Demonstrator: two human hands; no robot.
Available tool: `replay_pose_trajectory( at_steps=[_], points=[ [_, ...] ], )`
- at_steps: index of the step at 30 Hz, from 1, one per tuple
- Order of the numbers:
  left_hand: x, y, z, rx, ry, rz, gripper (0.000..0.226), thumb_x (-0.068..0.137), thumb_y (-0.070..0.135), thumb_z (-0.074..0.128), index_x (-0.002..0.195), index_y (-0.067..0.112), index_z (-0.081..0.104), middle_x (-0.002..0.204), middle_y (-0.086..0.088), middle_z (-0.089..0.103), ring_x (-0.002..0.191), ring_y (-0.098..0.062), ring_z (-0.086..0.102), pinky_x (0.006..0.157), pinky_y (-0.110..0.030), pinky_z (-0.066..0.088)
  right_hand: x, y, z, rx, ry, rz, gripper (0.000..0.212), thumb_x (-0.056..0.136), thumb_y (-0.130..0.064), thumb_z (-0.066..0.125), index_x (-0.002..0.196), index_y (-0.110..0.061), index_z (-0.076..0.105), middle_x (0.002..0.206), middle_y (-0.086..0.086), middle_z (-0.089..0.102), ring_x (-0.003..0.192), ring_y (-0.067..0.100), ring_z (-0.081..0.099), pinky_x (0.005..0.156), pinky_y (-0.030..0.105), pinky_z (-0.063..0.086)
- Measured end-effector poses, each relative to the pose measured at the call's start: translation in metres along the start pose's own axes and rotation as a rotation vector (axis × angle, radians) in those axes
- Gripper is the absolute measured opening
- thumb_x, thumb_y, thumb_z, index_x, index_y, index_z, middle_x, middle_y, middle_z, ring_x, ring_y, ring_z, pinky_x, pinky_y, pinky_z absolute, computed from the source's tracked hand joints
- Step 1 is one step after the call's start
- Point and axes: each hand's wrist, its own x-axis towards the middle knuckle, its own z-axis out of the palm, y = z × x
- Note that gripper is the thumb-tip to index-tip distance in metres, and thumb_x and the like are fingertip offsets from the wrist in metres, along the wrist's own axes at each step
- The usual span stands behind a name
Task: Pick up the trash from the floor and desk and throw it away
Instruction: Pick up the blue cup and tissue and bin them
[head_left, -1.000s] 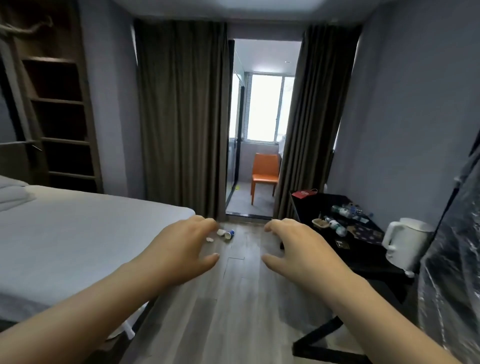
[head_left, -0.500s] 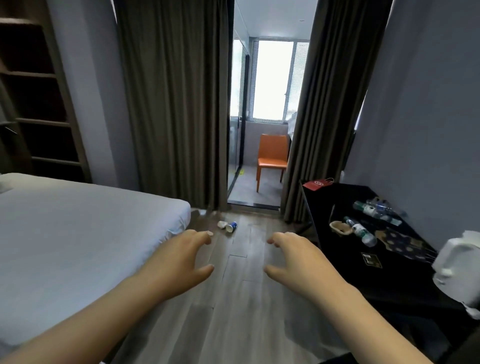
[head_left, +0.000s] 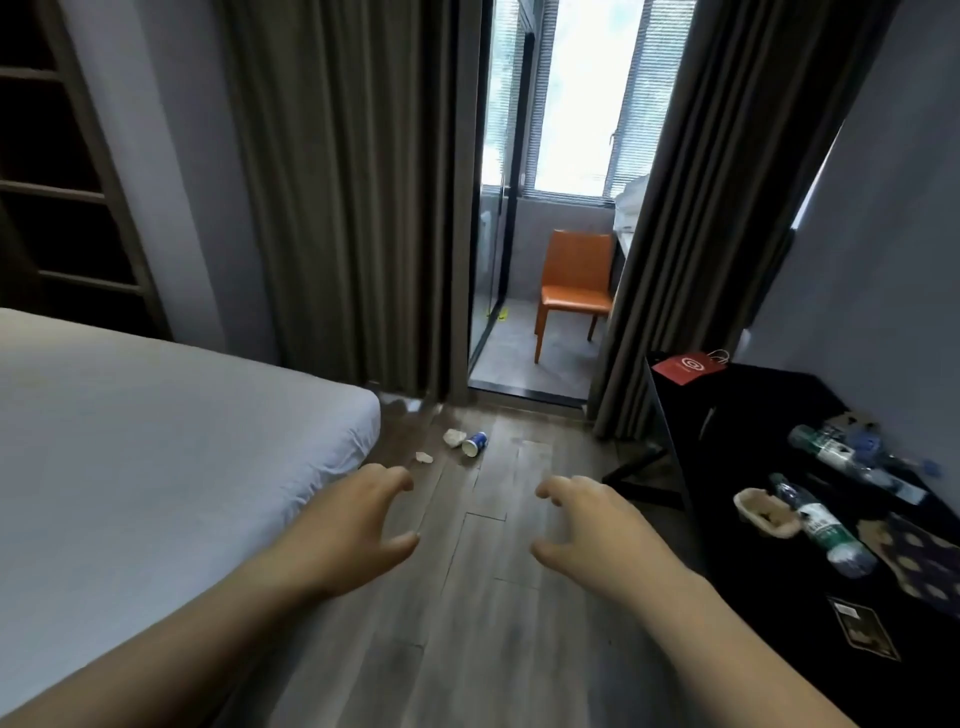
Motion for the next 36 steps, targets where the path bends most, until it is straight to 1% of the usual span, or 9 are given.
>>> replay_pose_trajectory(
  at_steps=[3,5,12,18,21,25,29,32,36],
  points=[
    [0.062,-0.036,0.011,-0.016,-0.033,0.000,0.047,0.083,0.050,0.061,0.123,0.029,0.050,0.119,0.007,0.054,0.091,-0.004,0.045,0.073,-0.016,0.033,0.067,0.000,0.009,-0.008,-0.010,0.032,0.057,0.082,-0.037,0.064,0.135,-0.025,0.047,0.127,-0.004,0.052,0.115,0.015,0.052,0.092,0.028,0.045],
    [0.101,-0.063,0.012,-0.028,-0.041,0.007,0.045,0.083,0.049,0.061,0.122,0.027,0.051,0.115,0.006,0.054,0.088,-0.004,0.042,0.071,-0.017,0.032,0.112,-0.004,0.013,0.003,-0.027,0.058,0.057,0.081,-0.037,0.065,0.135,-0.025,0.047,0.126,-0.004,0.052,0.114,0.015,0.052,0.091,0.028,0.046],
    [0.219,-0.150,0.015,-0.033,-0.103,0.015,0.048,0.083,0.046,0.063,0.124,0.025,0.050,0.114,0.004,0.053,0.098,-0.011,0.052,0.072,-0.019,0.033,0.238,-0.012,0.038,0.046,-0.095,0.128,0.058,0.082,-0.039,0.063,0.135,-0.027,0.046,0.128,-0.006,0.051,0.117,0.012,0.050,0.091,0.024,0.043],
    [0.306,-0.202,0.039,-0.065,-0.171,-0.016,0.050,0.083,0.047,0.061,0.126,0.025,0.048,0.120,0.004,0.054,0.106,-0.012,0.053,0.079,-0.021,0.040,0.340,0.007,0.054,0.028,-0.149,0.196,0.060,0.083,-0.044,0.065,0.137,-0.027,0.045,0.130,-0.006,0.050,0.119,0.012,0.049,0.095,0.024,0.043],
    [0.360,-0.226,0.053,-0.054,-0.190,-0.036,0.052,0.084,0.047,0.061,0.128,0.024,0.047,0.124,0.004,0.052,0.110,-0.013,0.052,0.084,-0.022,0.042,0.397,0.025,0.064,0.043,-0.166,0.211,0.057,0.083,-0.043,0.064,0.135,-0.028,0.046,0.129,-0.007,0.051,0.118,0.011,0.050,0.092,0.023,0.042],
    [0.436,-0.254,0.075,-0.051,-0.229,-0.072,0.050,0.084,0.046,0.061,0.126,0.023,0.047,0.124,0.003,0.053,0.108,-0.014,0.053,0.087,-0.024,0.044,0.479,0.055,0.079,0.079,-0.209,0.224,0.057,0.085,-0.043,0.063,0.137,-0.028,0.045,0.132,-0.007,0.049,0.116,0.011,0.051,0.089,0.022,0.043],
    [0.511,-0.276,0.091,-0.042,-0.274,-0.112,0.046,0.083,0.045,0.063,0.120,0.020,0.050,0.120,0.000,0.055,0.106,-0.015,0.055,0.088,-0.029,0.045,0.560,0.084,0.087,0.080,-0.265,0.241,0.057,0.085,-0.044,0.063,0.136,-0.026,0.046,0.130,-0.005,0.051,0.117,0.013,0.051,0.092,0.025,0.044],
    [0.563,-0.290,0.102,-0.041,-0.285,-0.131,0.047,0.083,0.044,0.063,0.122,0.019,0.051,0.121,0.000,0.055,0.110,-0.017,0.054,0.090,-0.030,0.044,0.617,0.101,0.090,0.075,-0.283,0.243,0.056,0.084,-0.044,0.064,0.134,-0.024,0.047,0.127,-0.004,0.052,0.116,0.015,0.052,0.093,0.029,0.045],
    [0.619,-0.310,0.117,-0.060,-0.330,-0.154,0.048,0.083,0.044,0.062,0.123,0.020,0.050,0.121,0.000,0.054,0.109,-0.017,0.054,0.089,-0.031,0.045,0.677,0.116,0.098,0.101,-0.321,0.271,0.056,0.083,-0.043,0.063,0.133,-0.024,0.048,0.126,-0.003,0.053,0.115,0.015,0.052,0.091,0.028,0.045]
  ],
)
